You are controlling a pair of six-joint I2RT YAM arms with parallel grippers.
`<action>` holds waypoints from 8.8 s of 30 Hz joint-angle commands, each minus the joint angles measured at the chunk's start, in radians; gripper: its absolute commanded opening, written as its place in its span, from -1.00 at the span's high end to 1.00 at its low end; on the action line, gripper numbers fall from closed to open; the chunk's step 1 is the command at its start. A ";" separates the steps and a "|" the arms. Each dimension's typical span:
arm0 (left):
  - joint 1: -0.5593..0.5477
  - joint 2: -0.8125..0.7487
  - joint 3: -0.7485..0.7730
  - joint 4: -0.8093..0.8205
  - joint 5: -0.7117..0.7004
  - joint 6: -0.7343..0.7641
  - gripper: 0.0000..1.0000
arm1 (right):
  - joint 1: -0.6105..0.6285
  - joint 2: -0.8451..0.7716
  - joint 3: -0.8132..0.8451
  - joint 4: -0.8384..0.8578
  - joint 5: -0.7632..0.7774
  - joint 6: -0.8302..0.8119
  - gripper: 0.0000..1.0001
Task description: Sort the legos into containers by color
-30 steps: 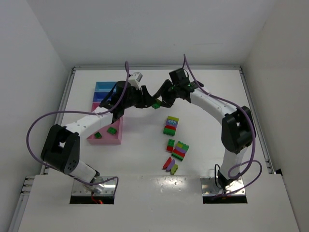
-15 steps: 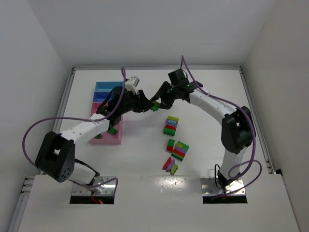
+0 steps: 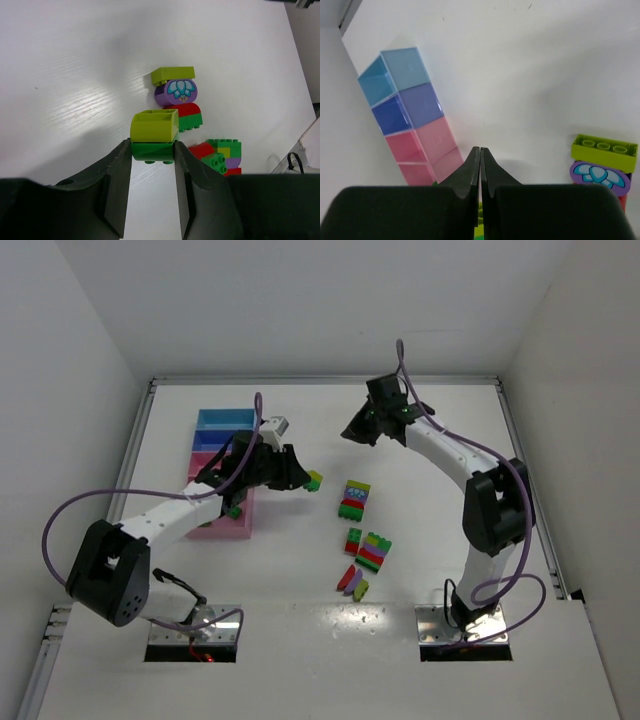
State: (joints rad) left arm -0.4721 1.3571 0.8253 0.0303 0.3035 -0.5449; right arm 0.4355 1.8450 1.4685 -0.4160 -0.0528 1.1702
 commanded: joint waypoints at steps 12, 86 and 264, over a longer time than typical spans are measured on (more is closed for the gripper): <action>-0.005 -0.044 0.034 0.025 0.284 0.060 0.51 | -0.105 -0.057 -0.227 0.557 -0.830 -0.407 -0.24; 0.030 -0.047 0.018 0.008 0.528 0.154 0.59 | -0.113 0.229 0.196 -0.992 -1.404 -2.025 -0.53; 0.726 -0.190 0.282 -0.705 0.365 0.712 -0.95 | 0.126 0.630 0.847 0.650 -0.333 -0.825 -0.76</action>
State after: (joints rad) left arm 0.2852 1.1912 1.0859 -0.7208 0.6262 0.1608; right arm 0.6319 2.7392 2.3497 0.3130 -0.3119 0.4503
